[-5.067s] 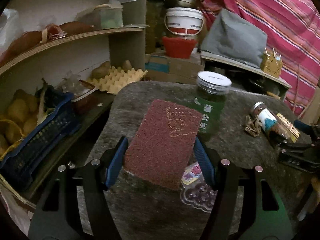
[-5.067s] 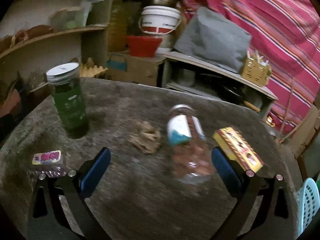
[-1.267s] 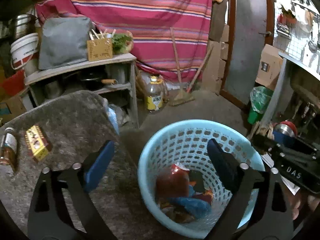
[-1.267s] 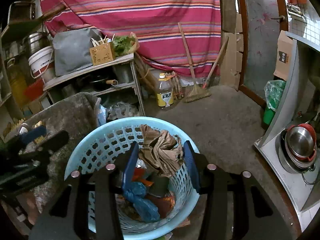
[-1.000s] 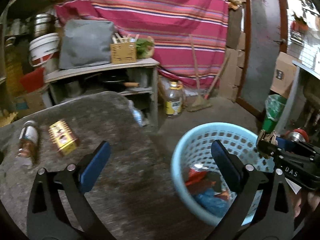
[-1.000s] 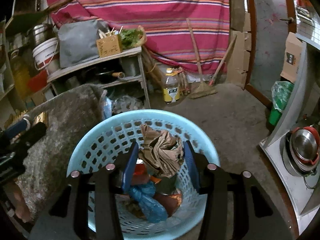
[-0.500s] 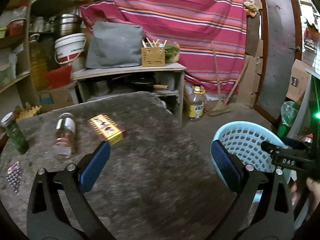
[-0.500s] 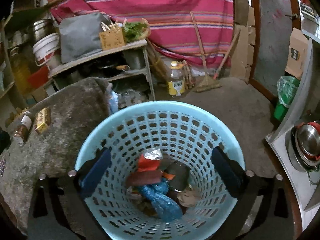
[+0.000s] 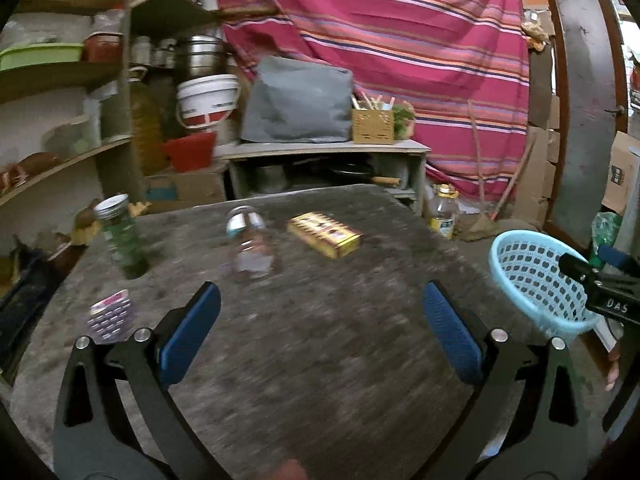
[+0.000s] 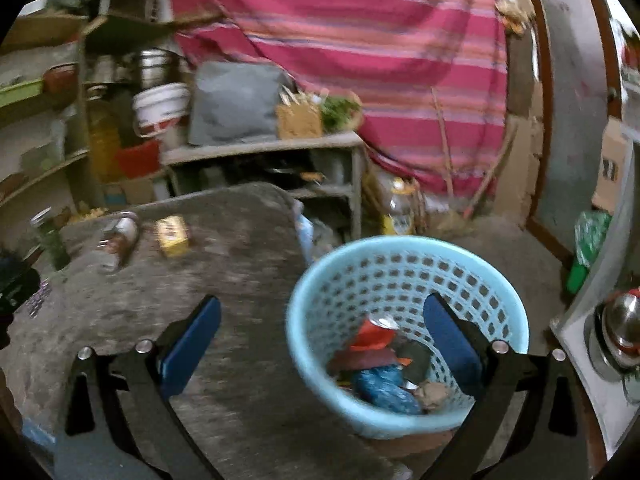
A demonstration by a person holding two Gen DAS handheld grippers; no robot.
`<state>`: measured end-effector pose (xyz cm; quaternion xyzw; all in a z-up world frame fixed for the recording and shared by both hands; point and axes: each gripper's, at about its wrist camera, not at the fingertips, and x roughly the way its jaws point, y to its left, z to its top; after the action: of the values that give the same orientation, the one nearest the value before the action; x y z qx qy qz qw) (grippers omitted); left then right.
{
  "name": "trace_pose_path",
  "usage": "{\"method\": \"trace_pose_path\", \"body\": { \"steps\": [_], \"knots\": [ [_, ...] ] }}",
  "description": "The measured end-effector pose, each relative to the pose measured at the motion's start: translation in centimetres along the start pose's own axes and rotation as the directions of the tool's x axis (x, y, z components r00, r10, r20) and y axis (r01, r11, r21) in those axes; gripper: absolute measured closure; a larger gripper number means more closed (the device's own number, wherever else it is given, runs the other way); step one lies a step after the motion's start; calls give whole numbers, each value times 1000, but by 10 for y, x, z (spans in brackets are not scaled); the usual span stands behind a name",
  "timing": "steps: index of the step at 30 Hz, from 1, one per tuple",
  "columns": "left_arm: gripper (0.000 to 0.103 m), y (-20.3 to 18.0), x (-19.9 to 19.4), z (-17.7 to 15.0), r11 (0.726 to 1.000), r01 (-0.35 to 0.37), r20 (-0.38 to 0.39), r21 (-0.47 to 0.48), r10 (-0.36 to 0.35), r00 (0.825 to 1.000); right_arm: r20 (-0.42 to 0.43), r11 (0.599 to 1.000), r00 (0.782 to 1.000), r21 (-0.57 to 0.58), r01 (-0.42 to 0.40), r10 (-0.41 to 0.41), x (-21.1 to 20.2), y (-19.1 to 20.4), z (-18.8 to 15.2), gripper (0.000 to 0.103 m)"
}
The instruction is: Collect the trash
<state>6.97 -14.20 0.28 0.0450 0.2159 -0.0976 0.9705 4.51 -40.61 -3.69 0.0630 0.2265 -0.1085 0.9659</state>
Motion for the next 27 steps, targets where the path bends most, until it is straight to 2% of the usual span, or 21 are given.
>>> {"method": "trace_pose_path", "body": {
  "steps": [5, 9, 13, 19, 27],
  "knots": [
    [5, 29, -30, -17, 999, -45, 27, -9, 46, 999, 35, 999, 998, -17, -47, 48, -29, 39, -12, 4],
    [5, 53, -45, -32, 998, -44, 21, -52, 45, 999, 47, 996, 996, -34, -79, 80, -43, 68, -19, 4],
    [5, 72, -56, -46, 993, -91, 29, -77, 94, 995, 54, 992, 992, -66, -111, 115, -52, 97, -30, 4],
    [5, 92, -55, -55, 985, -104, 29, -136, 109, 994, 72, 987, 988, -99, -130, 138, -55, 129, -42, 4],
    [5, 97, -47, -63, 984, -136, 32, -119, 140, 990, 111, 982, 987, -161, -99, 118, -56, 149, -53, 4]
  ]
}}
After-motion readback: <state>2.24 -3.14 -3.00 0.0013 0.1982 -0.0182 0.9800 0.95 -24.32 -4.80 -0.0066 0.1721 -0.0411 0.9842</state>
